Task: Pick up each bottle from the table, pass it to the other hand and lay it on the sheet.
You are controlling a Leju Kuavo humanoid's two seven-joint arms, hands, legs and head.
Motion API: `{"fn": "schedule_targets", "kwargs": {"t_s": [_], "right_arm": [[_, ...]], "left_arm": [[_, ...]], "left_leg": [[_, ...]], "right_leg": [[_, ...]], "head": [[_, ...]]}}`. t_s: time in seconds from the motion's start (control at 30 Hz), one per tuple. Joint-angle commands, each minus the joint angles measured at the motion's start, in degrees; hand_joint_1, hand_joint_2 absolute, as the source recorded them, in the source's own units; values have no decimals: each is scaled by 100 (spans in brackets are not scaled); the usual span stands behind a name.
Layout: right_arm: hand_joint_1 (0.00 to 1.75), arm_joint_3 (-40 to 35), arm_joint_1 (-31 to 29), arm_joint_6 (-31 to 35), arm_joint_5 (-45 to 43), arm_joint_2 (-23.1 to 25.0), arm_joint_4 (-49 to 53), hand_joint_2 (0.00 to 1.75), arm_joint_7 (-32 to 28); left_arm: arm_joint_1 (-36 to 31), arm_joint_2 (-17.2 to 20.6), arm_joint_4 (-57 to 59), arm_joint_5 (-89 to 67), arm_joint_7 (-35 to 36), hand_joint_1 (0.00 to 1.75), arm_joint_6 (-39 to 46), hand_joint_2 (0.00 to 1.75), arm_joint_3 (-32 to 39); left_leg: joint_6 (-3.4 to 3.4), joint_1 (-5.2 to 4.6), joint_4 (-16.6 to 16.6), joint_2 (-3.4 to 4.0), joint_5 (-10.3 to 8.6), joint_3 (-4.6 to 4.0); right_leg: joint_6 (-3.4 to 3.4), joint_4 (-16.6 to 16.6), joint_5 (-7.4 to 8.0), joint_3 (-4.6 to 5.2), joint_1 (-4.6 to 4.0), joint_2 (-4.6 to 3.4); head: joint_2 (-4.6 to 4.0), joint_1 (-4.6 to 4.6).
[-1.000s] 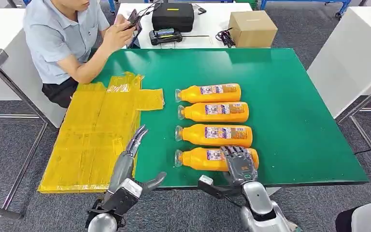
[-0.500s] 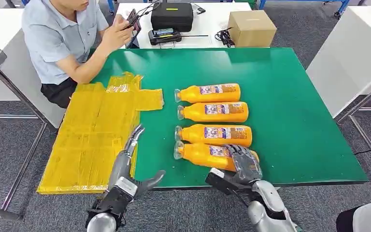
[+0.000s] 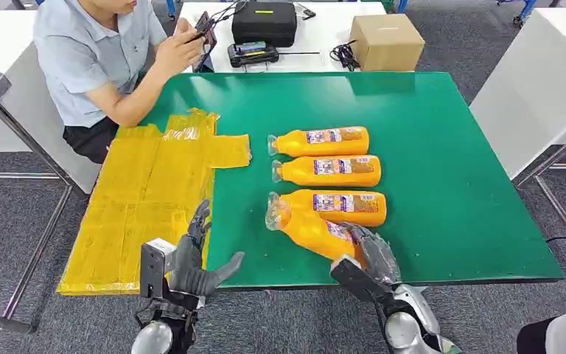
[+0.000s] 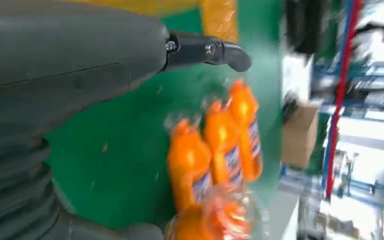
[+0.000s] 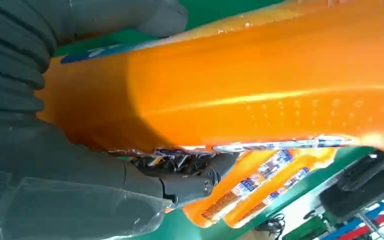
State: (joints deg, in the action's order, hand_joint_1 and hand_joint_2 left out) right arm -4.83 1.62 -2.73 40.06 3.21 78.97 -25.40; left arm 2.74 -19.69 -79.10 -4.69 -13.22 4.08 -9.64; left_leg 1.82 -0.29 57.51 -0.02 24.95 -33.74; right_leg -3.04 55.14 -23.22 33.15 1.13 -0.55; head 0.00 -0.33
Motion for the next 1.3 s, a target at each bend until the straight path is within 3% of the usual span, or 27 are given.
{"fn": "schedule_targets", "kwargs": {"t_s": [0.03, 0.3, 1.3], "right_arm": [[175, -78, -552, -206, -368, 175, -251, 175, -231], [175, -440, -836, -263, -614, 246, -457, 175, -331], [175, -438, -828, -261, -621, 233, -460, 175, -331]], "left_arm": [[-504, -31, 1415, 584, 71, 0, -692, 175, -23], [-849, -31, 1975, 747, -76, 0, -1043, 175, -309], [-851, -31, 1979, 747, -76, 0, -1039, 175, -298]], "left_leg": [[-13, 6, -1, 3, 4, 8], [-10, 4, -1, -7, 1, -8], [-12, 8, 3, -16, 6, -13]], "right_leg": [[16, -2, -3, -9, -7, 1], [12, -1, -3, 5, -5, 8], [14, 2, -7, 5, -9, 13]], "head": [[0, 0], [0, 0], [0, 0]]}}
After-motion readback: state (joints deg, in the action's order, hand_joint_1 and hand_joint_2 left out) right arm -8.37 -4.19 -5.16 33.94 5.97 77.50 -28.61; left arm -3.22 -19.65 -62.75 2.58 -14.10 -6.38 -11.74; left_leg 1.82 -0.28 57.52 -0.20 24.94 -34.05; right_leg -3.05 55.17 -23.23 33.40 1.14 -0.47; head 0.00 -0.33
